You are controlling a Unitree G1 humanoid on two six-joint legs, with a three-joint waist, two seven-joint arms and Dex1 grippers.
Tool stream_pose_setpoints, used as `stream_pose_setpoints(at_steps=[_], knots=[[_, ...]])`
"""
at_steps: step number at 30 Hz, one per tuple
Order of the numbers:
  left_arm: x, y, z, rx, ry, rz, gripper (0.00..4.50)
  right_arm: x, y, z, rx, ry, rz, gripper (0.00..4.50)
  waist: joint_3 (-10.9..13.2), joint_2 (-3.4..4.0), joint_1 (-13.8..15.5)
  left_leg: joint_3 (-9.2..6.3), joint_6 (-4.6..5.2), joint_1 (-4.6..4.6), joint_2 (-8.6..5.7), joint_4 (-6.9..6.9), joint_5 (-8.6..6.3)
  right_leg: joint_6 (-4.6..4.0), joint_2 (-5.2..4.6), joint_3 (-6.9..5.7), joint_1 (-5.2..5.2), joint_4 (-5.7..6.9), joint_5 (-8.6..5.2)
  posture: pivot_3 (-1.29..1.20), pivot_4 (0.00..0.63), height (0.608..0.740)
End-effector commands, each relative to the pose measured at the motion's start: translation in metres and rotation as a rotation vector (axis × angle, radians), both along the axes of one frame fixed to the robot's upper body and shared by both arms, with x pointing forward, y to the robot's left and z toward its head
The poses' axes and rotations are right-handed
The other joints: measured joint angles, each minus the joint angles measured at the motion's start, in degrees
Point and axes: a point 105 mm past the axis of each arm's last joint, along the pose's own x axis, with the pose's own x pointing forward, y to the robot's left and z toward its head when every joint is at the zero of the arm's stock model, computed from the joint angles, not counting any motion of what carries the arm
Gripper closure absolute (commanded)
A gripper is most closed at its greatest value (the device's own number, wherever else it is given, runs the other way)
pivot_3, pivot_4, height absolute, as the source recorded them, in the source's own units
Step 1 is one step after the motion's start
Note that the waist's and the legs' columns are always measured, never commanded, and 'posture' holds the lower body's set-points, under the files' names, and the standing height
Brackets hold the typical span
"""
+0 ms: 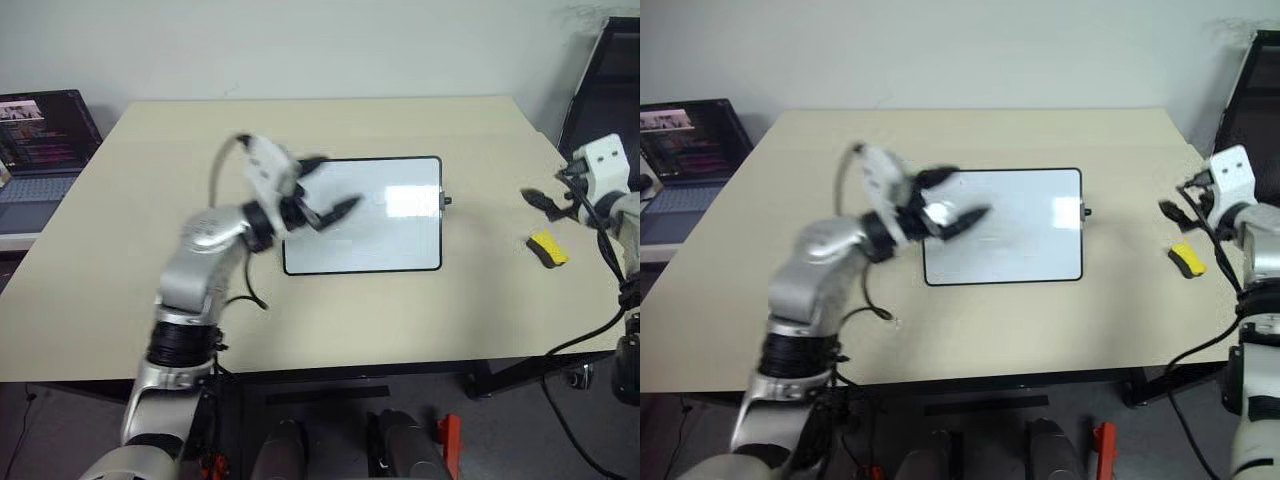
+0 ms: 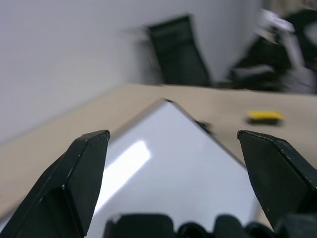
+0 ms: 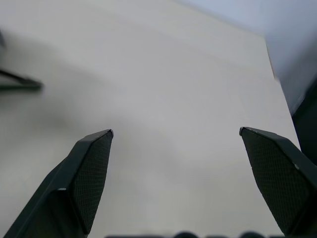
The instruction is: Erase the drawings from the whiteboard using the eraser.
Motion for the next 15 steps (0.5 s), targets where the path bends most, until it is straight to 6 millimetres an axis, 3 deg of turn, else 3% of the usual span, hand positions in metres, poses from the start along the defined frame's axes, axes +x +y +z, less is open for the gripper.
stream_pose_setpoints(at_steps=[1,3,7,10,15], knots=[[0.004,0.071,0.023,-0.099,-0.074,0.303,0.00,0.004,0.008,-0.010,0.054,-0.096,-0.016,0.01,0.0,-0.02,0.1,0.00,0.00,-0.01,0.00,0.00,0.00,0.00,0.00,0.00,0.00,-0.01,0.00,0.00,0.150,0.740],[0.009,0.106,0.007,-0.058,-0.067,0.482,0.00,0.006,0.010,-0.025,0.120,-0.128,-0.052,0.01,0.0,-0.01,0.3,0.02,0.00,-0.01,-0.02,-0.01,0.00,0.00,-0.04,0.01,0.00,-0.03,0.01,0.00,0.150,0.740],[0.011,0.137,-0.032,-0.043,-0.017,0.674,0.00,0.005,0.016,-0.050,0.120,-0.156,-0.083,0.01,0.0,-0.02,1.1,0.01,0.00,-0.11,-0.07,-0.01,0.00,-0.09,-0.12,-0.03,0.00,-0.11,0.11,0.00,0.150,0.740],[0.009,0.145,-0.058,-0.041,-0.001,0.729,0.00,0.003,0.020,-0.061,0.197,-0.181,-0.089,0.01,0.0,-0.03,1.7,0.01,0.00,-0.18,-0.10,0.01,0.00,-0.15,-0.15,-0.02,-0.01,-0.22,0.26,0.00,0.150,0.740],[0.011,0.133,-0.099,-0.102,0.044,0.718,0.00,0.000,0.036,-0.084,0.286,-0.166,-0.069,0.01,0.0,-0.07,1.8,0.01,0.00,-0.11,-0.06,0.01,0.00,-0.16,-0.12,-0.04,0.03,-0.22,0.27,0.00,0.150,0.740]])
